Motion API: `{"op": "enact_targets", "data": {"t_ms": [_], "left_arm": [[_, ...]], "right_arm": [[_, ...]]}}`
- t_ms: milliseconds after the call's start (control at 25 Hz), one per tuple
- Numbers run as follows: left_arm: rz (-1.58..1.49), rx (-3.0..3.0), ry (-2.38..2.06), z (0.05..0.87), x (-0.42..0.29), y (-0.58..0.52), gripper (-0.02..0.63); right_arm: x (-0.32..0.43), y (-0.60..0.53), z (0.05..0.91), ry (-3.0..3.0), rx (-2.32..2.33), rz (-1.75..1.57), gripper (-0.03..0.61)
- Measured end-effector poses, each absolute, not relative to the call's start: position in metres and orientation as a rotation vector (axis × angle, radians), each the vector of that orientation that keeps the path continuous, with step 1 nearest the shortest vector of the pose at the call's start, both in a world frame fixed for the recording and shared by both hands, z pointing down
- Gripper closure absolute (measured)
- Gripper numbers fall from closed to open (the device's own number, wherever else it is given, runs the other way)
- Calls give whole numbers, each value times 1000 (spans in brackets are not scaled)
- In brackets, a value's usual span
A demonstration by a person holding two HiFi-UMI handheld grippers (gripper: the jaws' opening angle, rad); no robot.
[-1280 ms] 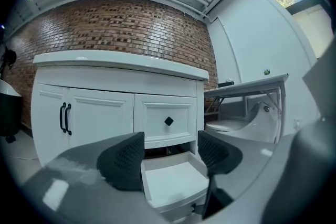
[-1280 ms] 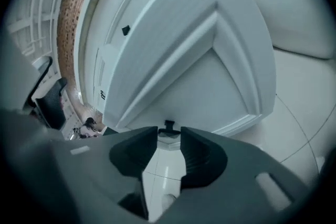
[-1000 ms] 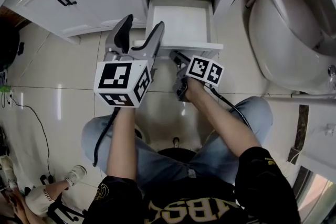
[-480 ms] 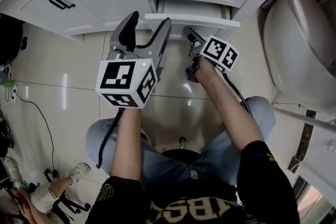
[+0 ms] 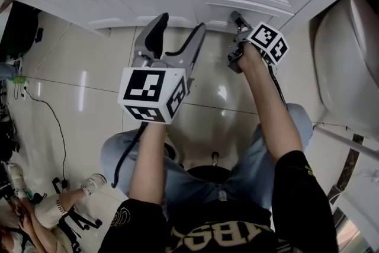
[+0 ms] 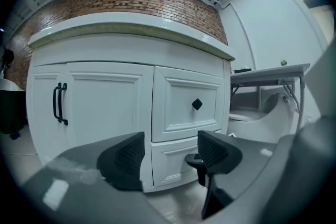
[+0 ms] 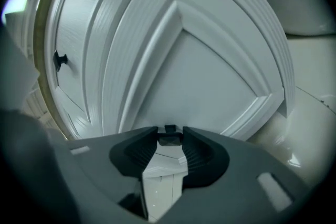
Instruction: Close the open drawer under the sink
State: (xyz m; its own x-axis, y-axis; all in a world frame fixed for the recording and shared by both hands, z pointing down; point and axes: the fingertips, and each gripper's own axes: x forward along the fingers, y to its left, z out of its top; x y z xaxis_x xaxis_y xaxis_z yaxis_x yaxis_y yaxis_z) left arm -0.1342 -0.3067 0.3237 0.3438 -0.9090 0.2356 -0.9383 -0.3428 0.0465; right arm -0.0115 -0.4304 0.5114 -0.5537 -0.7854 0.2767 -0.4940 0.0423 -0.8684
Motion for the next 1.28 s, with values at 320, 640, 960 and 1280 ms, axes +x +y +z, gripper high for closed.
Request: {"op": "enact_targets", "data": {"t_ms": [320, 640, 960, 1280], "left_arm": [[218, 2487, -1657, 305, -123, -277, 296], [162, 2567, -1624, 279, -97, -232, 296], [119, 2574, -1645, 270, -92, -198, 296], [111, 2670, -1665, 251, -79, -166, 296]], "right_arm": [[6, -388, 460, 2282, -1345, -1263, 334], [39, -315, 379, 2356, -1354, -1037, 322], [47, -239, 302, 2636, -1474, -421, 273], [52, -183, 244, 2623, -1575, -31, 179]]}}
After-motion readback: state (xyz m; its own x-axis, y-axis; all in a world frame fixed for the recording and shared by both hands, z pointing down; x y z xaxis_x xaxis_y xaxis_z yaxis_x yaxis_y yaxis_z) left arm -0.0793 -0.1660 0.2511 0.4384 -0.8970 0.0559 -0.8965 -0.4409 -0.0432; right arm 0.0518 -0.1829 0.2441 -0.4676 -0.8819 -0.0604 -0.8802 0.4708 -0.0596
